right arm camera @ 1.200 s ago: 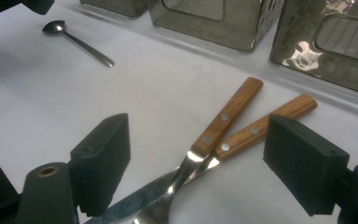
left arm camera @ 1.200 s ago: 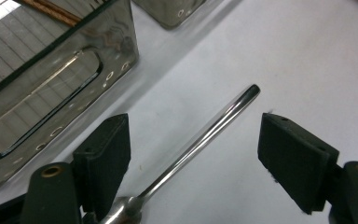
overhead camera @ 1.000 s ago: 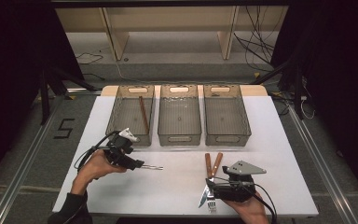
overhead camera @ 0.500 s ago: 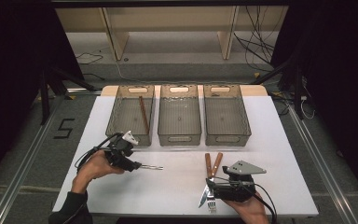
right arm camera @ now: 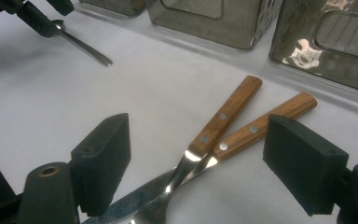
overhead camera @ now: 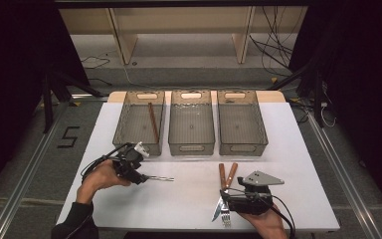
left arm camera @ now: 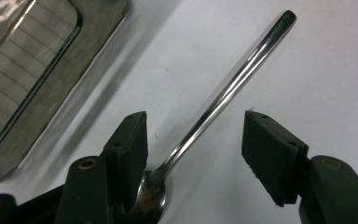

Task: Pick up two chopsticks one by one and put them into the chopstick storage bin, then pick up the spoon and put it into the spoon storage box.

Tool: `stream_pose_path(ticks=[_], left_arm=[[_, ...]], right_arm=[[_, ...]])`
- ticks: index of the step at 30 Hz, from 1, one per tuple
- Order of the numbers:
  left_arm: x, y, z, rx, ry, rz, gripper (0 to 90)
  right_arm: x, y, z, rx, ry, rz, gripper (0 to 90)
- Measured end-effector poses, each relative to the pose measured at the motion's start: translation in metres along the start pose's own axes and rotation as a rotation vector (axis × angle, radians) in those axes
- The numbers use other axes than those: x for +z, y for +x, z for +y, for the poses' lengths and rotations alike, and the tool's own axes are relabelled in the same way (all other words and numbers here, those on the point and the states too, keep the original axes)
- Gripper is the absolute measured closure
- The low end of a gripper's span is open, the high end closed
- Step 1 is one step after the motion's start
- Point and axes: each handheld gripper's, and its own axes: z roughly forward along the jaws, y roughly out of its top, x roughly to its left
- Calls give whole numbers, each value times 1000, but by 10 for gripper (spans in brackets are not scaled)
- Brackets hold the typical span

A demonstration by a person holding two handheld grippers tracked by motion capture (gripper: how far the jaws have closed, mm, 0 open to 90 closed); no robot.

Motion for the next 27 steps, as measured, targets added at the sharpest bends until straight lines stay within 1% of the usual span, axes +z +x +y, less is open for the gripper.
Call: stream_pose_path(ticks=[2, 6, 9, 10, 12, 13, 15, 16, 20, 22, 26, 27], left_arm=[[0, 0, 0, 5, 5, -2, 408], [3, 1, 0, 31, 28, 2, 415], [5, 0, 1, 33, 25, 4, 428], [5, -1, 1, 44, 38, 7, 432], [8, -1, 1, 60, 46, 2, 438], [9, 0, 1, 72, 61, 1, 439], [11, 0, 1, 76, 67, 10, 444], [12, 1, 2, 82, 71, 7, 448], [15, 1, 2, 86, 69, 1, 454], [16, 2, 3, 96, 79, 1, 455], [18, 3, 3, 94, 89, -11, 459], [20, 3, 3, 85, 86, -13, 460]], right_arm=[[0, -1, 0, 3, 2, 2, 237], [-1, -2, -1, 3, 0, -1, 238], [-1, -1, -1, 2, -2, -1, 238], [-2, -1, -1, 2, -1, -2, 238], [-2, -1, 0, 3, 0, -3, 239], [-1, -1, 0, 1, 0, -4, 238], [-1, 0, 0, 2, 2, -3, 239], [0, 0, 0, 0, 1, -3, 239], [-1, 0, 0, 1, 2, -4, 239], [-1, 0, 0, 0, 0, -6, 239], [-1, -1, 0, 4, 2, -4, 239], [-1, -1, -1, 2, 2, -5, 239]])
